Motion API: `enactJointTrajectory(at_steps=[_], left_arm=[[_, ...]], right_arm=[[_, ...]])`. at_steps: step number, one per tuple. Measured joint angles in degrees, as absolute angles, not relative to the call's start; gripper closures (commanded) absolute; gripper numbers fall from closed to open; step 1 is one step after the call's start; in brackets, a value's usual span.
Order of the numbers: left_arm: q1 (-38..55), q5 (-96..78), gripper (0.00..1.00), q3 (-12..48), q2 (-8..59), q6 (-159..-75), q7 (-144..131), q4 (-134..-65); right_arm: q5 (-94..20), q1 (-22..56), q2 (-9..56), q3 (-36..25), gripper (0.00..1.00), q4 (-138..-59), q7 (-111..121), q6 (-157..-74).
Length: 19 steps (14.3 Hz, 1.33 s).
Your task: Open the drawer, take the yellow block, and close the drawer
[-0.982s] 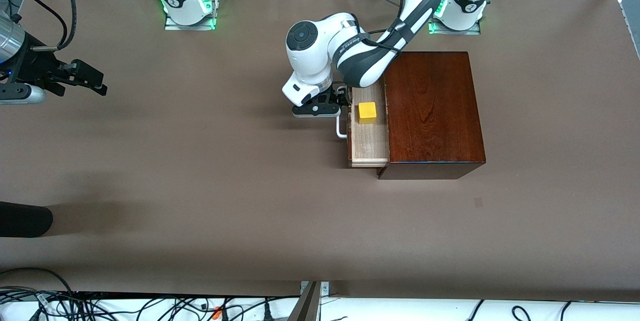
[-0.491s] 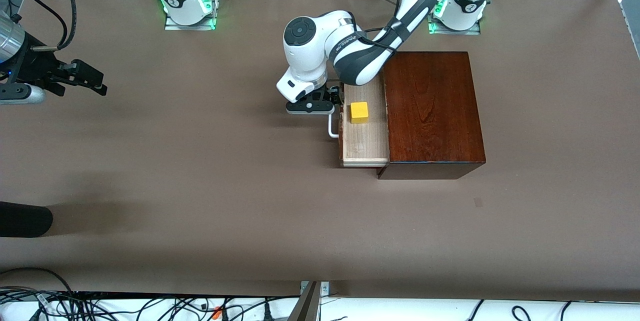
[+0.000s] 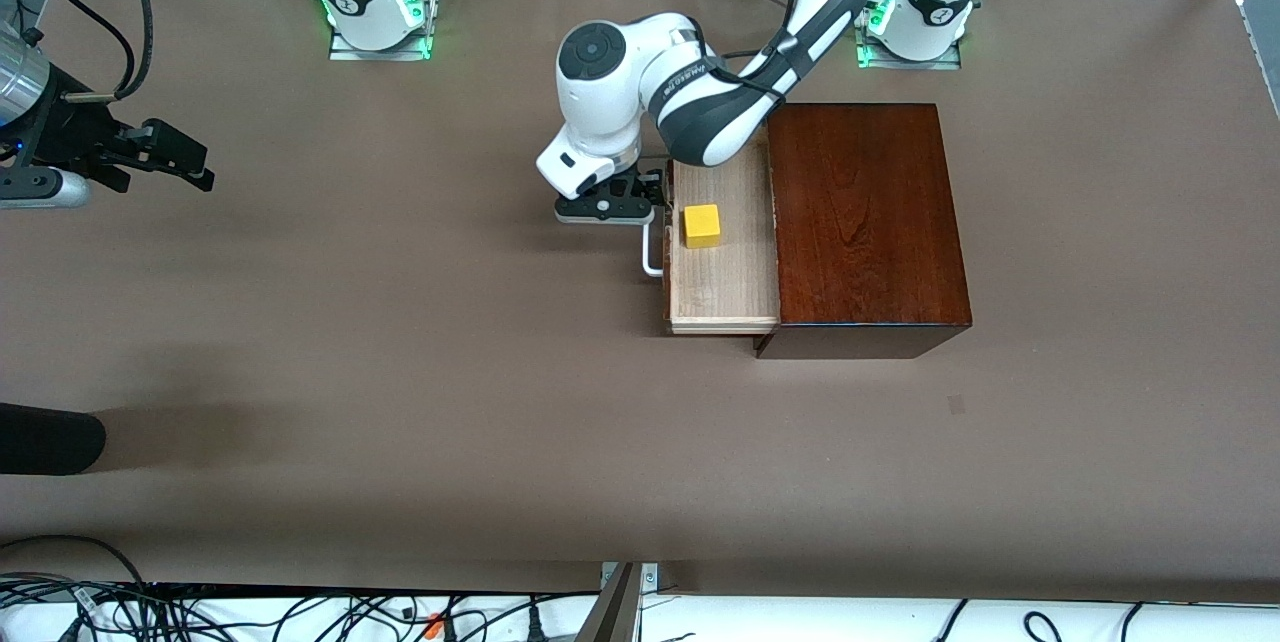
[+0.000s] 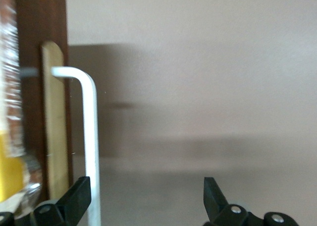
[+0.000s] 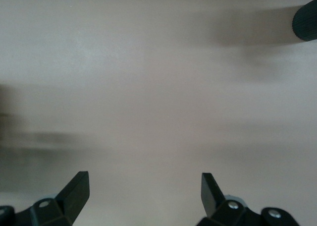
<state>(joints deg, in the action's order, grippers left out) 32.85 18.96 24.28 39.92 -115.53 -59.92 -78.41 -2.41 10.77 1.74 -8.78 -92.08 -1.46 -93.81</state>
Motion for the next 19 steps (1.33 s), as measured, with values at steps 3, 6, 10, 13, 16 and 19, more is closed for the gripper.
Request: enactJointTrajectory(at_steps=[3, 6, 10, 13, 16, 19], left_arm=[[32.73, 18.74, 0.00, 24.25, 39.42, -106.02, -56.83, -73.46], [28.70, 13.58, 0.00, 23.88, 35.23, -98.77, -49.67, -71.15], [14.99, 6.29, 0.00, 23.72, 24.25, -89.12, -35.06, -72.24], [6.85, 2.87, 0.00, 23.66, 18.08, -85.92, -27.87, -74.47], [0.34, 0.73, 0.00, 23.63, 14.16, -83.08, -22.61, -75.38], [-3.12, 0.44, 0.00, 23.02, 12.08, -81.69, -19.98, -75.74]], right_arm=[[-2.41, 10.77, 1.74, -8.79, 0.00, -92.08, -1.46, -93.81], [-2.41, 10.76, 1.83, -8.81, 0.00, -92.08, -1.45, -93.83], [-2.41, 10.81, 2.99, -8.76, 0.00, -92.09, -1.44, -94.36], [-2.39, 10.85, 4.36, -8.70, 0.00, -92.09, -1.44, -94.75], [-2.25, 10.90, 6.30, -8.50, 0.00, -92.08, -1.41, -95.15], [-2.15, 11.28, 6.57, -7.19, 0.00, -90.36, -1.03, -95.19]])
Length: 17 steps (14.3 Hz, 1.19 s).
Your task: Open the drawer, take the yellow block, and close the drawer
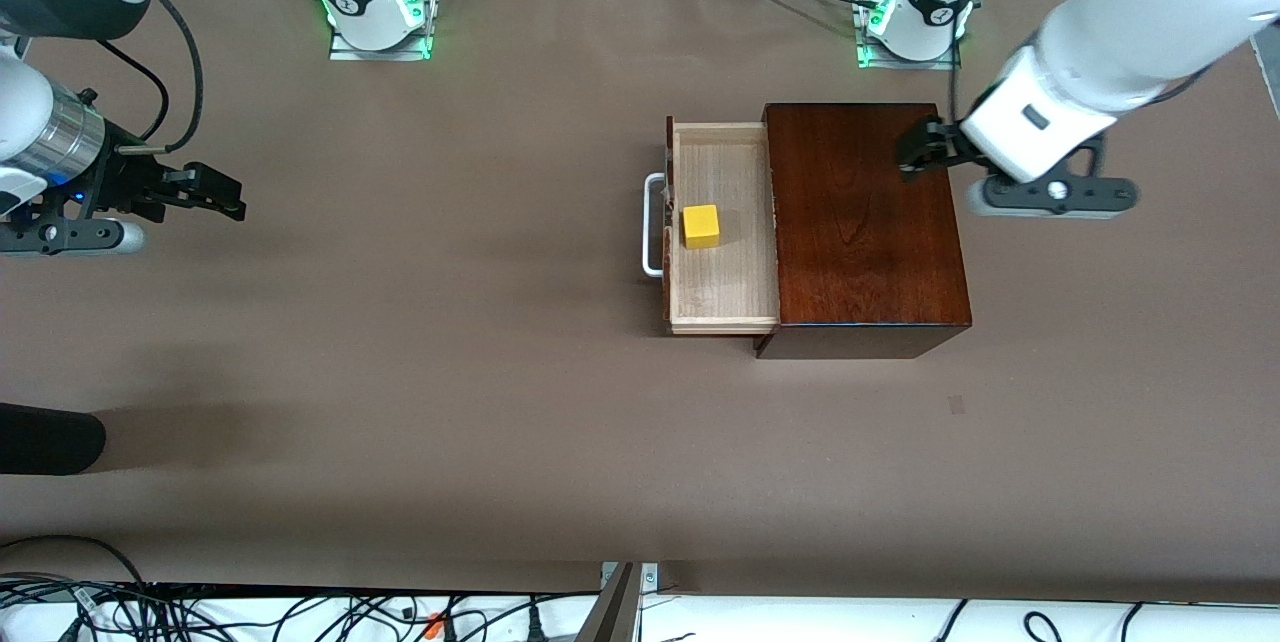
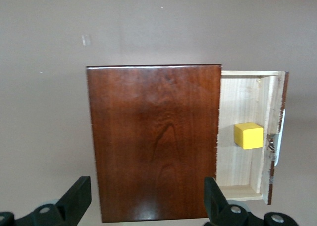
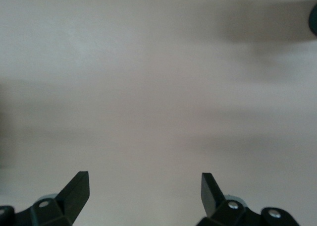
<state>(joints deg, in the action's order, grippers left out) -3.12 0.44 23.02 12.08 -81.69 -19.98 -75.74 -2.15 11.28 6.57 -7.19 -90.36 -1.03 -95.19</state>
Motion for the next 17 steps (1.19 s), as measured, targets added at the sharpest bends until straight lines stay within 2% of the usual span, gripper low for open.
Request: enactJointTrajectory(at_steps=[3, 5, 8, 12, 17], left_arm=[[-2.86, -0.57, 0.00, 18.28, 10.19, -79.97, -14.33, -76.33], [-1.64, -2.12, 0.00, 12.56, 8.04, -79.24, -8.62, -77.56], [0.39, -4.13, 0.00, 3.83, 2.93, -79.44, -1.16, -82.87], [0.72, -4.24, 0.00, 3.16, 0.53, -82.89, -0.42, -87.88], [0.99, -4.24, 0.00, 3.47, -1.24, -86.14, -0.78, -91.63]], right_arm=[[-2.10, 12.41, 6.04, -2.71, 0.00, -88.06, -1.24, -91.82], [-2.07, 14.27, 6.15, -0.20, 0.00, -88.05, -1.82, -91.23], [-2.07, 18.64, 6.72, 2.75, 0.00, -88.03, -1.61, -92.97], [-1.29, 29.55, 11.71, 3.92, 0.00, -85.26, -0.50, -98.13], [0.47, 38.95, 24.89, 3.96, 0.00, -72.59, 2.89, -101.57]])
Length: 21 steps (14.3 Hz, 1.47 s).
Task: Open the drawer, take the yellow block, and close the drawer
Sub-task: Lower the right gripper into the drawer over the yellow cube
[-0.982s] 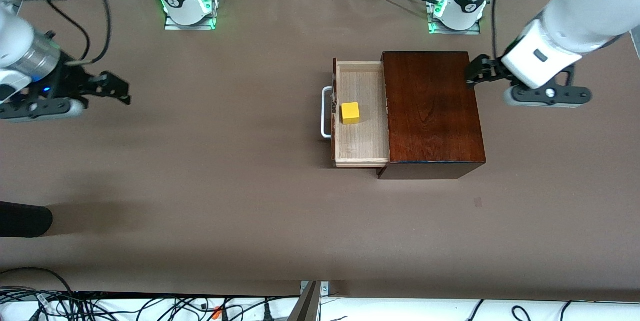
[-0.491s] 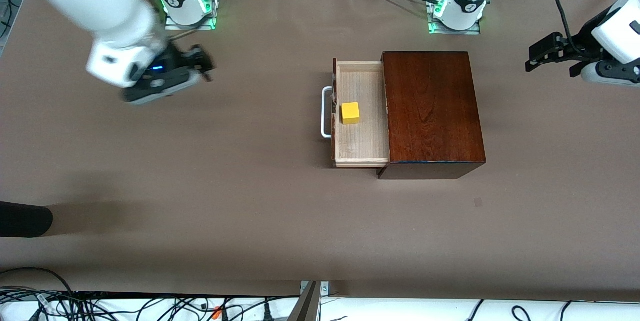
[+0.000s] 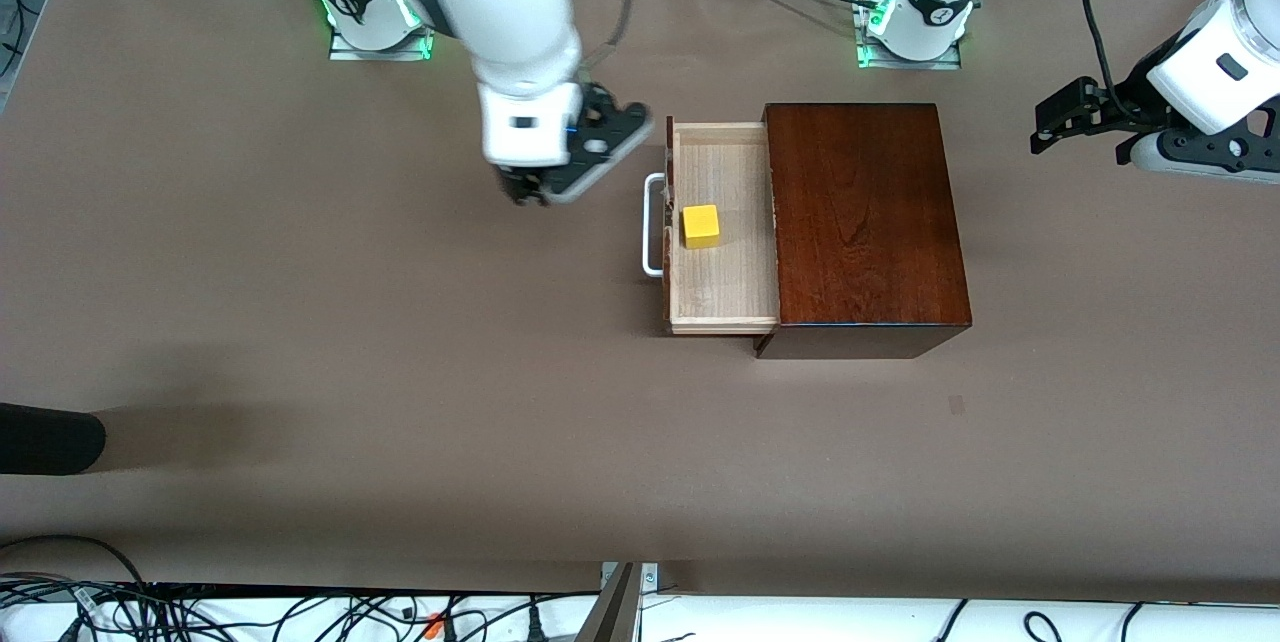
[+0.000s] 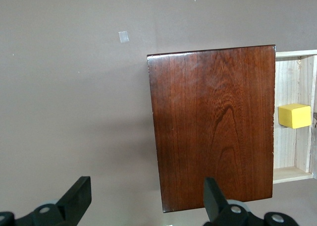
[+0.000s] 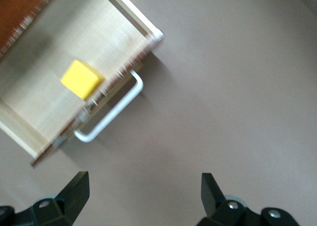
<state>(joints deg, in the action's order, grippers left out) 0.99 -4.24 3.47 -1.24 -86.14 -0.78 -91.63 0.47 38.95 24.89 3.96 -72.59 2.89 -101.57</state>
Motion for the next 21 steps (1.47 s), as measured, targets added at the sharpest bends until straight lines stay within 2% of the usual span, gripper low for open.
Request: enactJointTrajectory(at_steps=[5, 9, 14, 21], left_arm=[[1.72, -4.24, 0.00, 3.00, -1.62, -86.60, -0.78, -91.54], [1.78, -1.81, 0.00, 2.85, -1.65, -86.62, -0.76, -91.54], [1.88, 1.12, 0.00, 2.93, -1.65, -86.62, -0.75, -91.54], [2.08, 1.55, 0.00, 2.97, -1.65, -86.60, -0.74, -91.54]], right_arm=[[5.08, 45.17, 32.69, 3.96, 0.00, -69.82, 7.99, -112.57], [12.13, 49.41, 37.15, 3.96, 0.00, -69.58, 11.77, -117.46], [13.29, 49.83, 40.56, 3.63, 0.00, -68.91, 19.64, -119.36], [9.32, 49.56, 41.27, 3.56, 0.00, -68.69, 28.26, -119.36]])
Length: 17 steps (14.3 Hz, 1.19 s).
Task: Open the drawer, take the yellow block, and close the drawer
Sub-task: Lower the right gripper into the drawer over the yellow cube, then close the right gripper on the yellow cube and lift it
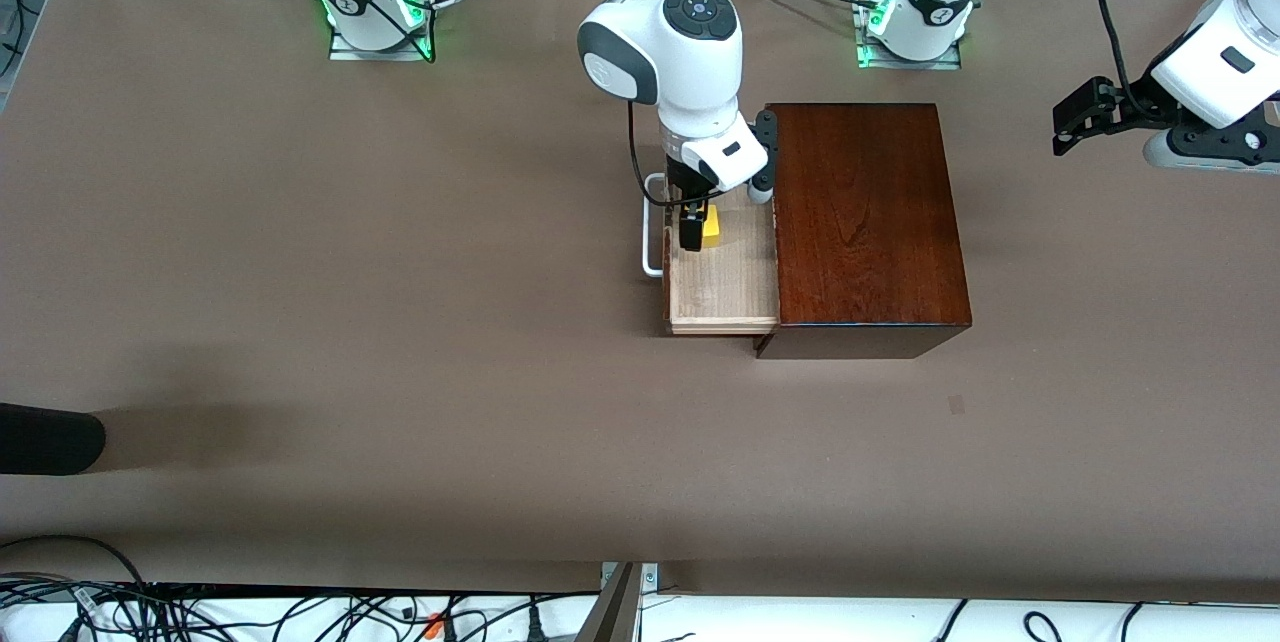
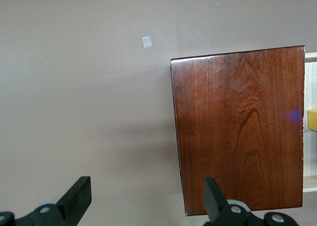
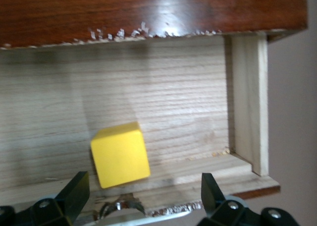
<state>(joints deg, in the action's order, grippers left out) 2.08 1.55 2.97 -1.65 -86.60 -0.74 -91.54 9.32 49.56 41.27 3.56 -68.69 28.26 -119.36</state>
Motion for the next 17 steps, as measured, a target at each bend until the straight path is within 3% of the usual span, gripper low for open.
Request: enactJointTrajectory(at_steps=[17], left_arm=[[2.04, 1.55, 0.00, 2.91, -1.42, -86.60, -0.74, -91.60]], right_arm=[[4.12, 48.70, 45.55, 3.47, 0.00, -68.57, 35.99, -122.00]])
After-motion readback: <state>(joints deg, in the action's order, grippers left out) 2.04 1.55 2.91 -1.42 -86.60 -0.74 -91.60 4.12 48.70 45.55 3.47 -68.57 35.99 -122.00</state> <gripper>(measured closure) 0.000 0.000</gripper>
